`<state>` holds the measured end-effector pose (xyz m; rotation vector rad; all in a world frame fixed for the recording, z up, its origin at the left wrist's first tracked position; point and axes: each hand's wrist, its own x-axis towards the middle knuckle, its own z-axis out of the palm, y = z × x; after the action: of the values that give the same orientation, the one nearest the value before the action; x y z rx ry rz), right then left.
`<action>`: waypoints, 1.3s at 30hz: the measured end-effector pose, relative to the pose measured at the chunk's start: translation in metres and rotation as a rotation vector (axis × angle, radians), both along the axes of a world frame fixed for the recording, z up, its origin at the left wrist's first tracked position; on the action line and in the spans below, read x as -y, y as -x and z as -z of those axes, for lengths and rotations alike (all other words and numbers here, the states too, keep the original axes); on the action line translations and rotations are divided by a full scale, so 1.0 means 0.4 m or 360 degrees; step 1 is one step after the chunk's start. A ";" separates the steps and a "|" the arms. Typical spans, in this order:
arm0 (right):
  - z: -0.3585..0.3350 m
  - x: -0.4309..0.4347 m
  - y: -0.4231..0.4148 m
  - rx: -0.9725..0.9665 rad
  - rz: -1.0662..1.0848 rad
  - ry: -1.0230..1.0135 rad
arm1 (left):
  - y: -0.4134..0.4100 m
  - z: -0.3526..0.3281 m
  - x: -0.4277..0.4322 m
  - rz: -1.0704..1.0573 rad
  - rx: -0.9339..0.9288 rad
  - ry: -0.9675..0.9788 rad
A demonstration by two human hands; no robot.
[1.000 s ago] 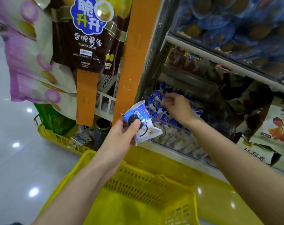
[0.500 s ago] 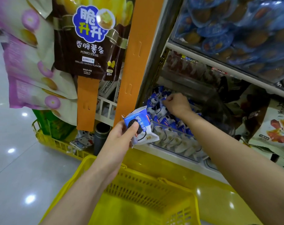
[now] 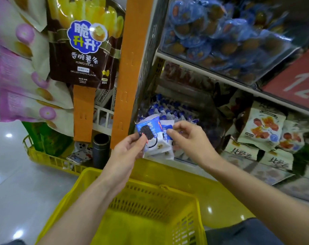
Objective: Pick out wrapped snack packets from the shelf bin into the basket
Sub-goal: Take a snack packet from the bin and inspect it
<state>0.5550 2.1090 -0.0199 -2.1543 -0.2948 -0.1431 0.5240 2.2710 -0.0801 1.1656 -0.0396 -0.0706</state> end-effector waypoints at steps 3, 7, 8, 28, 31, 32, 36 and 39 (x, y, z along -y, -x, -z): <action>-0.001 -0.009 0.030 -0.0162 -0.0041 -0.0103 | 0.017 0.003 0.000 0.0001 -0.0067 -0.0027; -0.011 -0.028 0.058 -0.0427 -0.0153 -0.0265 | 0.029 0.000 -0.014 0.0229 -0.0178 0.0247; -0.012 -0.031 0.062 -0.0468 -0.0180 -0.0277 | 0.031 -0.002 -0.017 0.0285 -0.0181 0.0242; -0.083 -0.043 -0.071 -0.0155 -0.0027 -0.0368 | -0.011 -0.005 -0.045 -0.0368 -0.0009 -0.0191; -0.062 -0.046 -0.203 0.0100 0.0395 -0.0232 | -0.022 -0.012 -0.052 -0.0421 -0.0018 -0.0198; -0.048 -0.052 -0.243 0.0136 0.0505 -0.0126 | -0.025 -0.013 -0.053 -0.0427 -0.0019 -0.0197; 0.028 -0.062 -0.360 0.0169 0.0577 0.0228 | -0.035 -0.013 -0.059 -0.0441 -0.0030 -0.0204; 0.068 -0.054 -0.397 0.0038 0.0554 0.0402 | -0.040 -0.010 -0.067 -0.0441 -0.0032 -0.0213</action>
<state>0.7136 2.1307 -0.0472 -2.4421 0.0562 -0.3456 0.5401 2.2977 -0.0760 1.2941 0.1460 0.1621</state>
